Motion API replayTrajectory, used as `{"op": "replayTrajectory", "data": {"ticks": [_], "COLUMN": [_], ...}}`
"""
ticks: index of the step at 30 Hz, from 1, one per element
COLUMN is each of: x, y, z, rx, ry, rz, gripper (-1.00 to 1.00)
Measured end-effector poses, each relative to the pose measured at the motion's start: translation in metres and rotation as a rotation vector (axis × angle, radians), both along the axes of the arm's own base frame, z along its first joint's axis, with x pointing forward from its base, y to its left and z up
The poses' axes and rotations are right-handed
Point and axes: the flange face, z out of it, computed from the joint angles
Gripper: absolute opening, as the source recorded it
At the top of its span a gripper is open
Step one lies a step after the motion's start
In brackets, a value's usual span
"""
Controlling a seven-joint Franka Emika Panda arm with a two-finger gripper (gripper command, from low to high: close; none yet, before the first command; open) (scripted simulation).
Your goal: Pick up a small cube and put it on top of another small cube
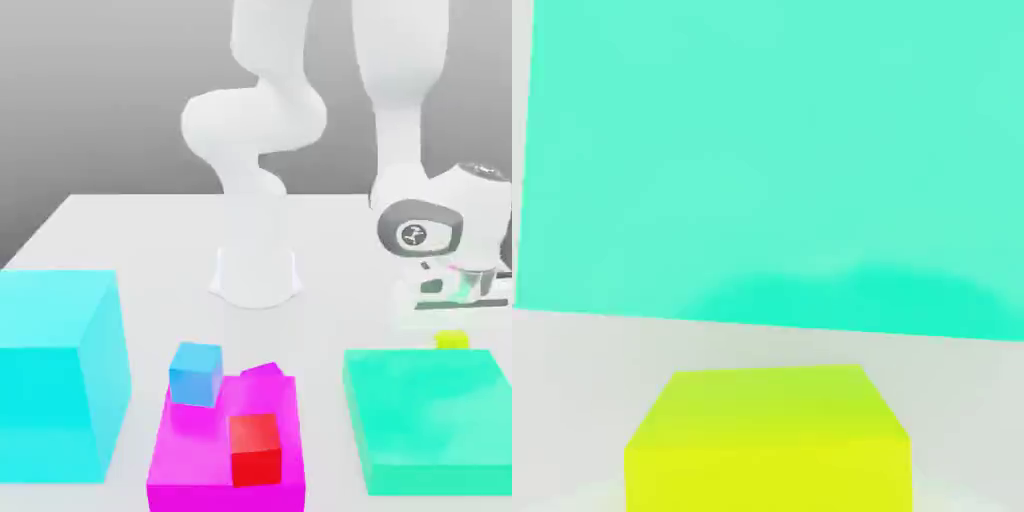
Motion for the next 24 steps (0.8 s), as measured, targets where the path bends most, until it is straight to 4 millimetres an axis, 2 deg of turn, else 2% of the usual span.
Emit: {"op": "replayTrajectory", "data": {"ticks": [2, 7, 13, 16, 19, 24], "x": [0.0, 0.001, 0.013, 0.027, 0.06, 0.13], "y": [-0.002, -0.008, -0.018, -0.027, -0.045, -0.096], "z": [0.017, 0.012, 0.011, 0.014, 0.02, 0.04], "rx": [-0.01, -0.14, -0.296, -0.347, -0.364, -0.342], "ry": [0.0, 0.05, 0.158, 0.213, 0.248, 0.263], "rz": [0.003, 0.103, 0.131, 0.085, -0.095, -0.519], "gripper": [-1.0, -1.0, -1.0, -1.0, -1.0, -1.0]}}
